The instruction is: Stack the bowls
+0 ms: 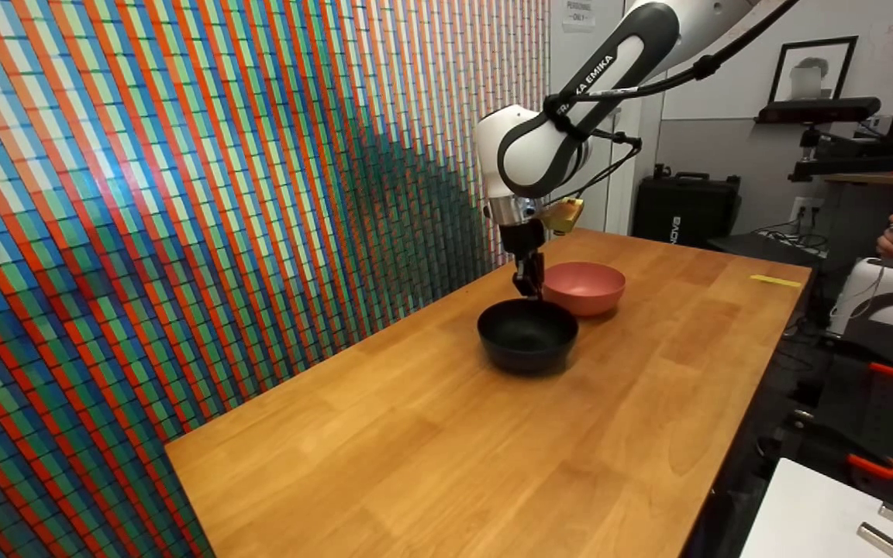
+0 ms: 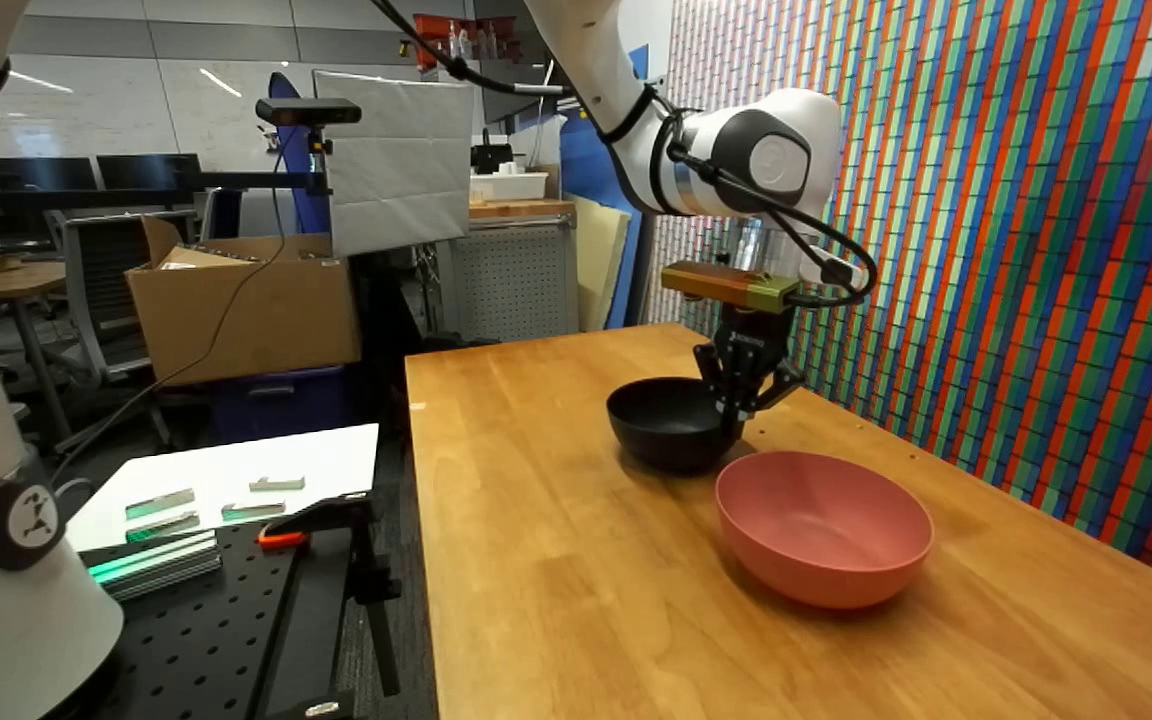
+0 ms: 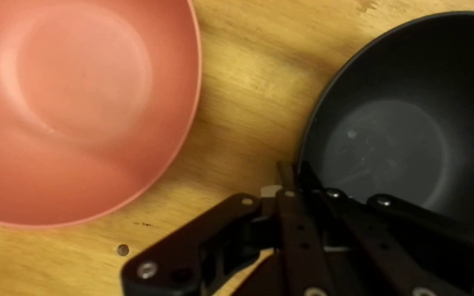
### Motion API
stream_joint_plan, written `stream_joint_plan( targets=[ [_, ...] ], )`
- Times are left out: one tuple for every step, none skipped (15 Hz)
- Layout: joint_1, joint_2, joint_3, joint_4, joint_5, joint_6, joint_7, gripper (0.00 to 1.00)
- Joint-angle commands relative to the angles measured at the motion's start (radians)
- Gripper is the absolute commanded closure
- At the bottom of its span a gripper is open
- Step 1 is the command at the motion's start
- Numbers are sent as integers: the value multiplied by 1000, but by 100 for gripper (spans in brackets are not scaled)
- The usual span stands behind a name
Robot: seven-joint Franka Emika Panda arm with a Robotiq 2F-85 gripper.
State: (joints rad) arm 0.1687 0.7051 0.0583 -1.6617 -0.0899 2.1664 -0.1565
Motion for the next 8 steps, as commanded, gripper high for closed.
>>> stream_joint_plan(
  targets=[
    [-20, 33, 14, 54, 2, -21, 15, 94],
    [-23, 32, 16, 57, 6, -26, 13, 93],
    [-28, 27, 18, 62, 11, -34, 10, 93],
    [-31, 22, 19, 63, 14, -35, 8, 94],
    [-35, 17, 20, 68, 17, -41, 5, 95],
    [-40, 14, 22, 75, 23, -47, 2, 95],
    [-46, 8, 24, 83, 32, -54, 0, 96],
    [-52, 5, 26, 92, 41, -60, -3, 96]
  ],
)
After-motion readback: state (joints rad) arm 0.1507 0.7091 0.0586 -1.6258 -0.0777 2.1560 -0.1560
